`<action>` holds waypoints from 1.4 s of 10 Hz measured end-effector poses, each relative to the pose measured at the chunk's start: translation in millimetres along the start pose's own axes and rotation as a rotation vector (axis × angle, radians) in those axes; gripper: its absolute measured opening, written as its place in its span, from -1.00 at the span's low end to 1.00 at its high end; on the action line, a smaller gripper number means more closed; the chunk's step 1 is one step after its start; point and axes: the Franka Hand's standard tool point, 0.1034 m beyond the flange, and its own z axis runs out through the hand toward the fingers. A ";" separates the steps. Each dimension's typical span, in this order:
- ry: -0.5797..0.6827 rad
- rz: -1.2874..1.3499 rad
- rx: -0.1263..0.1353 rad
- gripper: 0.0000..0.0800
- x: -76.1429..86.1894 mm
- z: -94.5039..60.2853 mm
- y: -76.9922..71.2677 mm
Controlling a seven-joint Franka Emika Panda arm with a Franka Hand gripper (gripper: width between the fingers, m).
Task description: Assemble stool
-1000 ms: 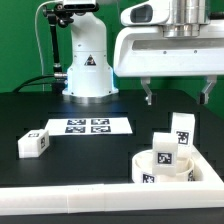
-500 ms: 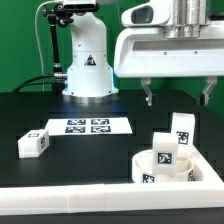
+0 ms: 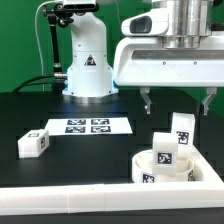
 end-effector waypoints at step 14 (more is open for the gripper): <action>-0.013 0.005 -0.015 -0.15 -3.9 20.1 -3.1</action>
Offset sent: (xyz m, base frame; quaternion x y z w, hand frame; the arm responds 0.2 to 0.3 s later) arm 0.0045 -0.0028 -0.0100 0.0053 0.0110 -0.0129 0.9998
